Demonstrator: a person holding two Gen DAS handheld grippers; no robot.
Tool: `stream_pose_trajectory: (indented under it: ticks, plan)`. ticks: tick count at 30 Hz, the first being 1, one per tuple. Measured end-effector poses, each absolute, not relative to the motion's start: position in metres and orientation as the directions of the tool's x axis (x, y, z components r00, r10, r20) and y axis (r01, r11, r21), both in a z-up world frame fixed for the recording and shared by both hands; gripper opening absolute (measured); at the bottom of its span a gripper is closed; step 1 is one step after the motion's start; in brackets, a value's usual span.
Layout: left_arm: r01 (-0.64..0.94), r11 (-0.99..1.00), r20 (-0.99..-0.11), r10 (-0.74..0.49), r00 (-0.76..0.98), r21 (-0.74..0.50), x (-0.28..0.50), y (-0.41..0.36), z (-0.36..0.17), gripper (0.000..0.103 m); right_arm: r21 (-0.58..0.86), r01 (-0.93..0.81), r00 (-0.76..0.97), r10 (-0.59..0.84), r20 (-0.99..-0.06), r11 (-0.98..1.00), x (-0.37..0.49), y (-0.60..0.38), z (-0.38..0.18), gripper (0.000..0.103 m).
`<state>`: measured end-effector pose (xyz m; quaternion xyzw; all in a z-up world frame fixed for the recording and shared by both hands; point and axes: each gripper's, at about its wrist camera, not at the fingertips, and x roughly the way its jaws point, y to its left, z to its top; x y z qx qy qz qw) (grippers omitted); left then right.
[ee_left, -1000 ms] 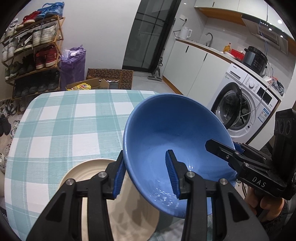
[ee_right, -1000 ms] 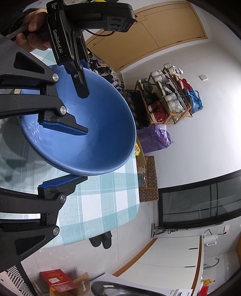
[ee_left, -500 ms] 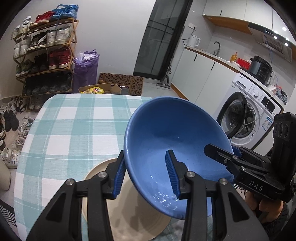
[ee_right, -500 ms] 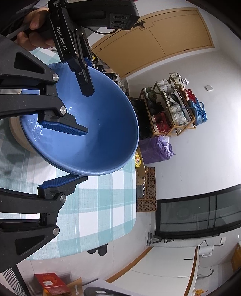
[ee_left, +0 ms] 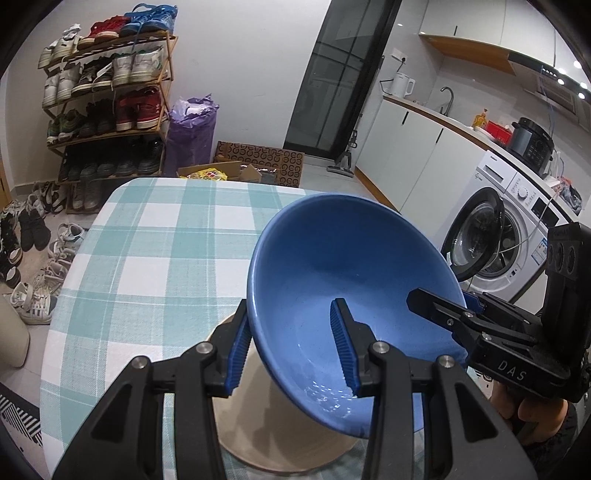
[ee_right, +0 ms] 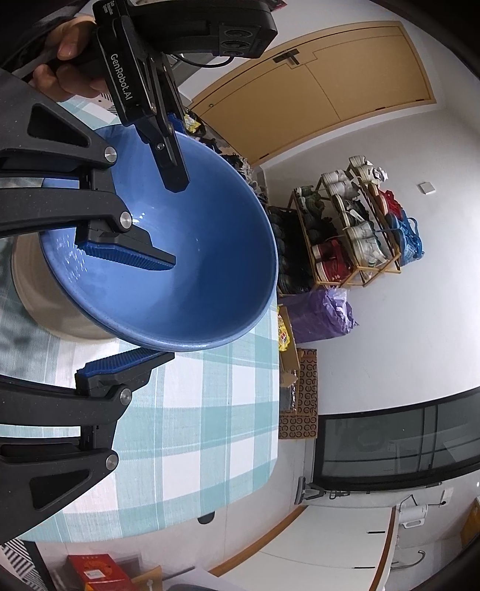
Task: Organize plates and bowls
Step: 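Lift the stacked blue bowls and carry them over the cream plate stack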
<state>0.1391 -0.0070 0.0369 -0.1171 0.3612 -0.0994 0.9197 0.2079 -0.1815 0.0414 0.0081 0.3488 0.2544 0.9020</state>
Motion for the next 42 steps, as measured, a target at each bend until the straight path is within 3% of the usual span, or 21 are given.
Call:
stream_pose_trajectory:
  ticks: [42]
  plan:
    - [0.031, 0.952, -0.719, -0.252, 0.648, -0.306, 0.145, 0.018, -0.016, 0.041, 0.211, -0.462, 0.518, 0.455, -0.724, 0.862, 0.222, -0.149, -0.011, 0.044]
